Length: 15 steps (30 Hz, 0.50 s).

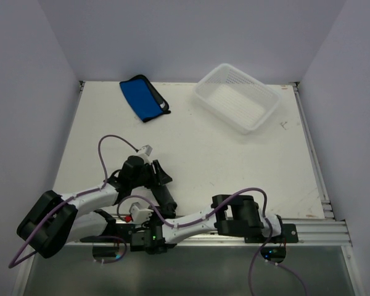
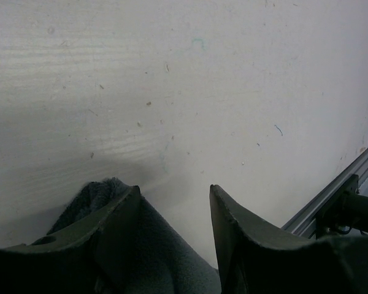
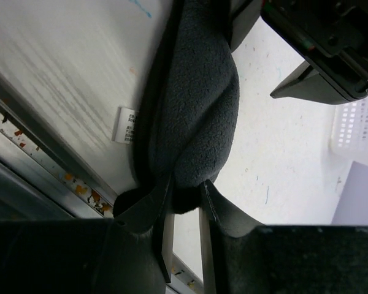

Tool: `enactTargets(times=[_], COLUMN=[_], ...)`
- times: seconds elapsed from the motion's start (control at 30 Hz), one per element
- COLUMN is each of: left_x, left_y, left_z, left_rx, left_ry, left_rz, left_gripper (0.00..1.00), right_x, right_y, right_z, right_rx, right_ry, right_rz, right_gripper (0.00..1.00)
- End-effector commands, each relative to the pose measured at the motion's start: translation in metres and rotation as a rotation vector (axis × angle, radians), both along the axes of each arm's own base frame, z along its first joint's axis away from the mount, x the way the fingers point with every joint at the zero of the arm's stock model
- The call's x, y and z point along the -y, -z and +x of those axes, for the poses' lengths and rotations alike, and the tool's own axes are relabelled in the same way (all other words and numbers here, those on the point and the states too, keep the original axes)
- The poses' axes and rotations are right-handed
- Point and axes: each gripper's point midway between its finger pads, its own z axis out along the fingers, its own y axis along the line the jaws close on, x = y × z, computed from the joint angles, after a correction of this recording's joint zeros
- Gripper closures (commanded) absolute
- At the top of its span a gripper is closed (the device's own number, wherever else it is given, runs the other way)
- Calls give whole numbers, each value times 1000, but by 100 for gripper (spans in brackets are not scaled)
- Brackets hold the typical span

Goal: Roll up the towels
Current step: Roll the towel

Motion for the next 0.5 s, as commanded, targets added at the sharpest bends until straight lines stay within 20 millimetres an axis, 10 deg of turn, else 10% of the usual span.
enactTargets(times=[0.0,0.47], left_x=[-10,-22], left_y=[12,37], left_z=[0,-16], left_rx=[-18,-46], left_ry=[-18,-63], left_rz=[56,48], left_gripper=[46,52], right_x=[-7,-9], right_y=[7,-51], right_z=[-24,-45], right_rx=[-49,-238], right_ry=[-98,-121], right_rz=[-74,395], right_gripper=[78,50])
